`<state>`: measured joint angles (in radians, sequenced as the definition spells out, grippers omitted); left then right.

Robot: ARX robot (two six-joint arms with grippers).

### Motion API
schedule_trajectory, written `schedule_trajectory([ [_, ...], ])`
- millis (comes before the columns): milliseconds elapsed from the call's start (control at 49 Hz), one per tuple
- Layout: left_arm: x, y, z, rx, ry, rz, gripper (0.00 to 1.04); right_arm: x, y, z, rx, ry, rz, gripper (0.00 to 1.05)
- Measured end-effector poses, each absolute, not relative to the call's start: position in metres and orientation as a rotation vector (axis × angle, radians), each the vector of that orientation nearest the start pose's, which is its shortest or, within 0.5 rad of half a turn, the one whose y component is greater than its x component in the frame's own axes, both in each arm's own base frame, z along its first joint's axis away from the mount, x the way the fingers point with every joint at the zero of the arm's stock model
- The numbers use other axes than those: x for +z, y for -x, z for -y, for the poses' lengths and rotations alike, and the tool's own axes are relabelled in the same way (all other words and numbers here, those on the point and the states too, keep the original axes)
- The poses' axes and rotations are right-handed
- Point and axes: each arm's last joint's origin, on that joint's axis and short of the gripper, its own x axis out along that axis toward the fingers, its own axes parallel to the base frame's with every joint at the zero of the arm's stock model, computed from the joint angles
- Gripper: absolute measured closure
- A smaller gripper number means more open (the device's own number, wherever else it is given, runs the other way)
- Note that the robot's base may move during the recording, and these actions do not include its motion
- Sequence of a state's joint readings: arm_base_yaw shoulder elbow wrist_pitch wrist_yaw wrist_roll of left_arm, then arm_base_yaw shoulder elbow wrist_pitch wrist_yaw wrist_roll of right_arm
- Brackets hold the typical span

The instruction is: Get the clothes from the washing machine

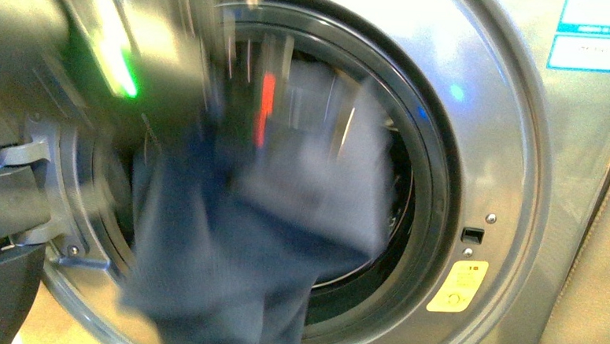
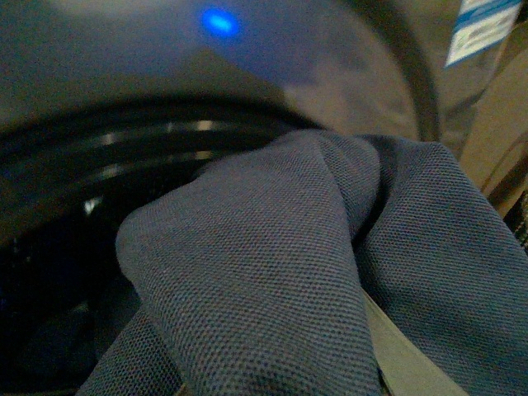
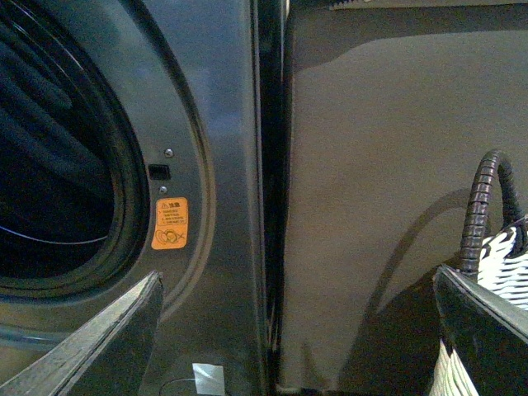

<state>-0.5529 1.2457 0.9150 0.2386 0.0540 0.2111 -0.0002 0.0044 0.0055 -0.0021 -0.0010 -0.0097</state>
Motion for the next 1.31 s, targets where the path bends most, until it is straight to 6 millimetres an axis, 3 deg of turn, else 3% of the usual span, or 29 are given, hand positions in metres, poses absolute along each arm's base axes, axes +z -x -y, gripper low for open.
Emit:
schedule_trajectory([
  [286, 0.382, -0.220, 0.169, -0.699, -0.267, 0.104, 0.91, 0.165, -0.098, 0.000, 0.001, 0.010, -0.001, 0.07],
  [551, 0.465, -0.210, 0.192, -0.759, -0.299, 0.247, 0.91, 0.165, -0.098, 0.000, 0.001, 0.010, -0.001, 0.07],
  [1082, 0.552, -0.207, 0.222, -0.831, -0.175, 0.284, 0.91, 0.165, -0.098, 0.000, 0.001, 0.010, -0.001, 0.07],
  [1306, 0.565, -0.202, 0.219, -0.832, -0.142, 0.319, 0.91, 0.165, -0.098, 0.000, 0.001, 0.010, -0.001, 0.07],
])
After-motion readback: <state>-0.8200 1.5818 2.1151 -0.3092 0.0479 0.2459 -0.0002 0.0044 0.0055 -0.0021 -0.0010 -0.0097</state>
